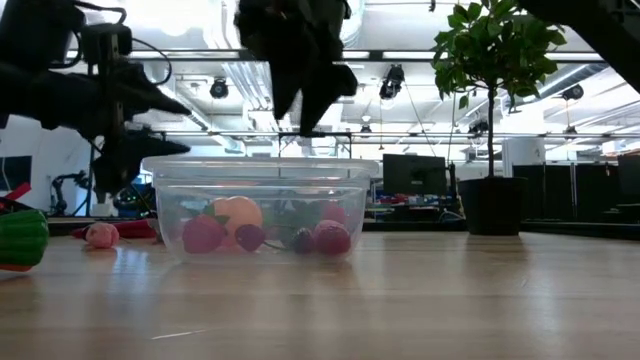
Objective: Pick and placing Produce into tupperware
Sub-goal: Put the orange carrot into the transparent bin
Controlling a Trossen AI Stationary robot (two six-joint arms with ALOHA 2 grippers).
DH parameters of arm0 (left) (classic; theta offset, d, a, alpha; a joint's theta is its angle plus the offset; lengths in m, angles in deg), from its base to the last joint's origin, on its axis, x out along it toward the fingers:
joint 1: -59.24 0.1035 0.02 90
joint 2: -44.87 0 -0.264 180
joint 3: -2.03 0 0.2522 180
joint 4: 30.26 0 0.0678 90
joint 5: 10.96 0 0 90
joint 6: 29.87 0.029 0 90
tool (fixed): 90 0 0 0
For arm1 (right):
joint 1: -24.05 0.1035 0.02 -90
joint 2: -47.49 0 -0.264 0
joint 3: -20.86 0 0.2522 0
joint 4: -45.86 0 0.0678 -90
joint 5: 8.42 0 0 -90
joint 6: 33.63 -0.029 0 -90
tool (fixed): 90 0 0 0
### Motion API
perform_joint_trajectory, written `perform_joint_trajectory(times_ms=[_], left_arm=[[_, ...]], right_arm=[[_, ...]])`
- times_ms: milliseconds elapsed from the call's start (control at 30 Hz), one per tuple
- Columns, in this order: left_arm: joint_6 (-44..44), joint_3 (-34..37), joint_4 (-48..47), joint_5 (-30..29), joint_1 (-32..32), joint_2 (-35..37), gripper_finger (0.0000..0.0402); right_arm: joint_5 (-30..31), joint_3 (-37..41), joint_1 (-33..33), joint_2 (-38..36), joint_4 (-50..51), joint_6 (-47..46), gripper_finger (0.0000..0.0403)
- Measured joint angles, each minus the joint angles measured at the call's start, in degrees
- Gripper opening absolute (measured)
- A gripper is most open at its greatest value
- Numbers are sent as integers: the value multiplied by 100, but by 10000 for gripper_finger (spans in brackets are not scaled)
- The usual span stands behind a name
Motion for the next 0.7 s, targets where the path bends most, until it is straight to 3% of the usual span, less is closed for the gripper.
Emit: perform_joint_trajectory(times_ms=[267, 400, 600, 700], left_arm=[[5, 0, 268, -12, 2, -8, 203], [-1, 0, 247, -106, 0, -80, 203], [-159, 0, 273, -107, 2, -171, 203], [-159, 0, 275, -106, 1, -171, 203]], right_arm=[[180, -2, 63, -802, -750, 988, 287], [163, -2, 40, -1258, -717, -28, 287], [-189, 121, 663, -1718, -745, 391, 284], [-672, 480, 957, -1818, -1016, 582, 287]])
